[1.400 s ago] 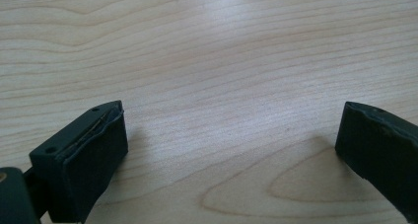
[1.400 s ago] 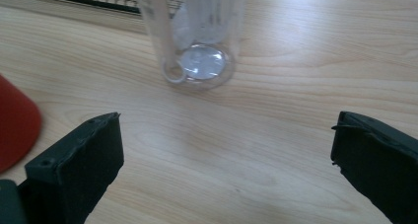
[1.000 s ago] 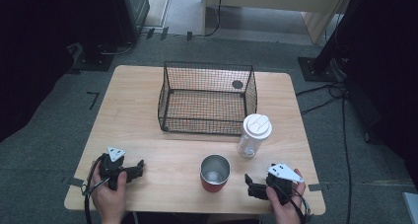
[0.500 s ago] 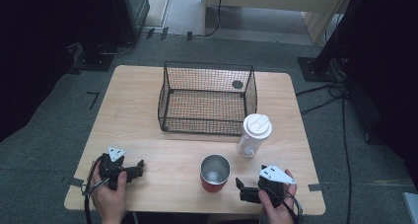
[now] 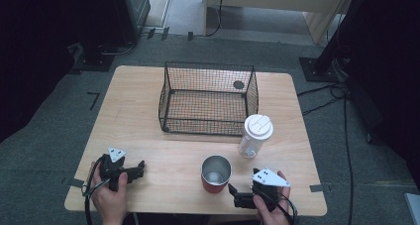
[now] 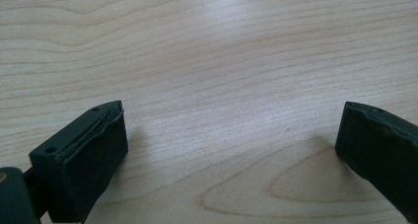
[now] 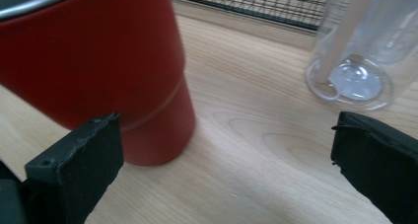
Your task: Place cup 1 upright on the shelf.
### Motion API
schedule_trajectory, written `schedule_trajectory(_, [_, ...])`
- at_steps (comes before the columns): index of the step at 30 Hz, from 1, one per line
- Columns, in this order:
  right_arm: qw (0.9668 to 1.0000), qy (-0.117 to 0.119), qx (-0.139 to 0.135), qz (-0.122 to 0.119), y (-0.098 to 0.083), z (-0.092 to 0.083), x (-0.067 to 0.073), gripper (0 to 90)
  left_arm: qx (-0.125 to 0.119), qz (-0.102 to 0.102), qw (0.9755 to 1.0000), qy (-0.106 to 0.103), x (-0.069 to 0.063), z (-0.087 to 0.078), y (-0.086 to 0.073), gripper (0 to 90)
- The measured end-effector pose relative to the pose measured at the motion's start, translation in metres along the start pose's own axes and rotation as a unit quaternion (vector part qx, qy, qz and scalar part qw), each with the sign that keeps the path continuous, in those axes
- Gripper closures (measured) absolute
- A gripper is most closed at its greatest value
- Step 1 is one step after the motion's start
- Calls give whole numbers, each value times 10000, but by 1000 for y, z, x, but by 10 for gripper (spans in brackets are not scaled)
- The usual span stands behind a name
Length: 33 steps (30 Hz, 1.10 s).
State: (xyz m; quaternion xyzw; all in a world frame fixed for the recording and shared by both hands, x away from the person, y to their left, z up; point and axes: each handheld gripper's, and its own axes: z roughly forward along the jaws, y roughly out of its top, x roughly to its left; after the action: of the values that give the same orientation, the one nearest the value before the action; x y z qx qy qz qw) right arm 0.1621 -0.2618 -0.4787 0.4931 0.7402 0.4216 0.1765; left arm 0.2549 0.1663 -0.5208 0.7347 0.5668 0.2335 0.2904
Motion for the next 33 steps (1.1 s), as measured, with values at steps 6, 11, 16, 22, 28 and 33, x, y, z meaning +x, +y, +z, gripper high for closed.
schedule_trajectory(6, [9999,87,7,-104,1,0,7,0,4,-60,10000,61,-1,1,1,0])
schedule_trajectory(11, [9998,185,-11,-91,2,-1,10,0,5,-59,10000,61,-1,1,1,0])
schedule_trajectory(16, [9995,302,-33,-114,4,0,14,0,4,-60,10000,61,-1,1,1,0])
schedule_trajectory(22, [9989,430,-84,-186,9,2,22,0,-3,-68,10000,61,-1,1,1,0])
schedule_trajectory(28, [9984,514,-98,-221,13,5,28,0,-3,-68,10000,61,-1,1,1,0])
schedule_trajectory(33, [9978,604,-128,-235,18,9,34,0,-4,-70,10000,60,-1,1,1,0])
